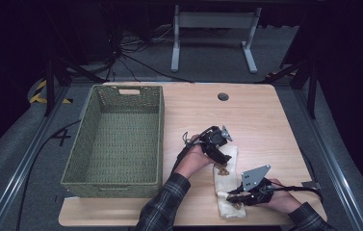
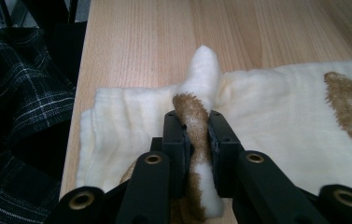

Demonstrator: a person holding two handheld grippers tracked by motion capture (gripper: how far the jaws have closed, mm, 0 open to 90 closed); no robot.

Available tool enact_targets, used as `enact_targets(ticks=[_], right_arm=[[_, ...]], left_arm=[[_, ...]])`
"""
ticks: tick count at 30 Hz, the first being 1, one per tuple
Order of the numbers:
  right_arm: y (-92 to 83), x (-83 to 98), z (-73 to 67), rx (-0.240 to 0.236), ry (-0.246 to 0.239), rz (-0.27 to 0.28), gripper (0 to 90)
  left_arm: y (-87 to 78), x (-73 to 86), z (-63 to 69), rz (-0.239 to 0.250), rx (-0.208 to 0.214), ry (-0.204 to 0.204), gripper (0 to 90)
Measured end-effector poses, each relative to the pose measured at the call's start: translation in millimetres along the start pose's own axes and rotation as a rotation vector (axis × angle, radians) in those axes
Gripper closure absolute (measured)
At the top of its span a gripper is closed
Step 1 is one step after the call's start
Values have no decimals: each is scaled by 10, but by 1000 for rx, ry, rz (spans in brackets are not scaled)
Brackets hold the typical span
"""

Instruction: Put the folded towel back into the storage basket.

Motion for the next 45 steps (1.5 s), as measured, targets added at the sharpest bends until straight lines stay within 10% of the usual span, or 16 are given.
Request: enact_targets(ticks=[12, 26, 45], right_arm=[[1, 0, 12, -13, 8, -4, 802], [5, -2, 25, -21, 24, -5, 801], [-150, -187, 119, -3, 68, 21, 808]], left_arm=[[220, 17, -156, -49, 72, -13, 271], [192, -3, -36, -90, 168, 21, 762], [-109, -109, 59, -75, 126, 5, 802]])
Point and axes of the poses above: each handheld gripper's, and its own axes: y roughly forward along the jaws, x roughly out of its underside, z roughly to its right, the point moved 5 cm from there along y, roughly forward along the jaws, and after that the axes turned 13 degrees about x, right-handed, at the moved point
